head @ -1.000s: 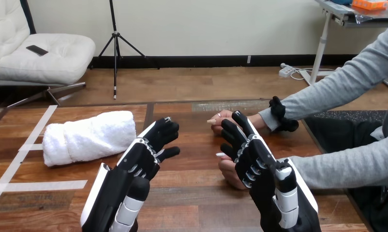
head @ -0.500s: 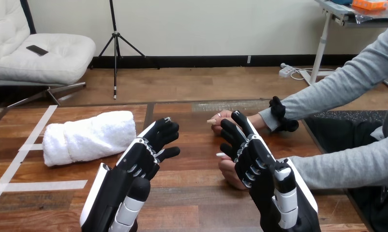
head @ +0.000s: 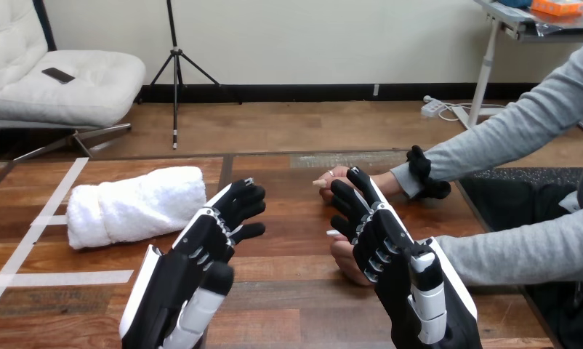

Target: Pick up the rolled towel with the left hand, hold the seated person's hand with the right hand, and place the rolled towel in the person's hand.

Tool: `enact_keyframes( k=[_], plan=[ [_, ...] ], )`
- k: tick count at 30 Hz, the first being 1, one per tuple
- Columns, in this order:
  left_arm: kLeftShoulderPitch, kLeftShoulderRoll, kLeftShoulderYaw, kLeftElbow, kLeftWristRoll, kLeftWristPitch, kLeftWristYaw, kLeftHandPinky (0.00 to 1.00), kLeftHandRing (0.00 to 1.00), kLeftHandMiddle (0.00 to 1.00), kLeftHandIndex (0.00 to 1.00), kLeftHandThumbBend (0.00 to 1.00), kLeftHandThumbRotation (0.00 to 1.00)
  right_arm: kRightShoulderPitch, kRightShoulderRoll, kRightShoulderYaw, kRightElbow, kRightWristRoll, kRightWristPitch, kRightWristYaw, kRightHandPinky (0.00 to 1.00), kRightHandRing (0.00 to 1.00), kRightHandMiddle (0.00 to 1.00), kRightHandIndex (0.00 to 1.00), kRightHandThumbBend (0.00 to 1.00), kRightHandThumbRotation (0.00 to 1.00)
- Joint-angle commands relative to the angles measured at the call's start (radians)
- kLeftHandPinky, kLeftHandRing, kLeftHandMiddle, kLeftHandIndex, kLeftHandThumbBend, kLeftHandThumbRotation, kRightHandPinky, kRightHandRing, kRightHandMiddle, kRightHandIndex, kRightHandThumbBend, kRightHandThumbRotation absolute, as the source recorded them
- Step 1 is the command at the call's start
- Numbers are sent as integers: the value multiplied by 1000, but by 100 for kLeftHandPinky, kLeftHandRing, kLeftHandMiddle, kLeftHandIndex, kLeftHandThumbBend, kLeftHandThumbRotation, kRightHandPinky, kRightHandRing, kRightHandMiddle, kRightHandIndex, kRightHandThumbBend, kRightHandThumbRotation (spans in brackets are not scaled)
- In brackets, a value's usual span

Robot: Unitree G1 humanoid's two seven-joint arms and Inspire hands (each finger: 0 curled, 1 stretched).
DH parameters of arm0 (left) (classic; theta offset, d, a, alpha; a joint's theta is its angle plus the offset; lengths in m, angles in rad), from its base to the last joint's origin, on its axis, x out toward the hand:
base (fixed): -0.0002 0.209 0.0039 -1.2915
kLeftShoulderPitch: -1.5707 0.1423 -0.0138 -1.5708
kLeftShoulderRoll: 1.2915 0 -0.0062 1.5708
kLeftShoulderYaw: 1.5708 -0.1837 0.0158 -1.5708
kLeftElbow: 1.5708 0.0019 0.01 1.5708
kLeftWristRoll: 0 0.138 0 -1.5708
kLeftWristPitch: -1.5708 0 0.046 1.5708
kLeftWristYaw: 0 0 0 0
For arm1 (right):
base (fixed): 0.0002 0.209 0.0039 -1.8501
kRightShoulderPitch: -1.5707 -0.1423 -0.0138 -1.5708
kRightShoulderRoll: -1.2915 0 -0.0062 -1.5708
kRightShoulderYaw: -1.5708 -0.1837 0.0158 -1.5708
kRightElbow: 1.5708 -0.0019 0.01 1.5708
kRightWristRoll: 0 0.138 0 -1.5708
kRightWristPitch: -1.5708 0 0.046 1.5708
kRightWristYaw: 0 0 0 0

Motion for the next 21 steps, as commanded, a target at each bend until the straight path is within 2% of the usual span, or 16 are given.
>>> enact_keyframes(
  k=[1, 10, 21],
  plan=[
    [-123, -10, 48, 62, 3, -28, 13, 78, 85, 85, 85, 74, 81, -68, 15, -7, 2, 19, -26, 6, 100, 100, 97, 100, 94, 100],
    [-201, 12, 93, 122, 10, -17, 12, 79, 85, 85, 85, 74, 81, -75, 13, -10, 2, 29, -18, 17, 100, 100, 98, 100, 94, 100],
    [-310, 29, 149, 231, 60, -48, 38, 75, 83, 84, 82, 74, 82, -87, 16, -18, 19, 35, -33, 23, 100, 100, 98, 100, 94, 100]
  ],
)
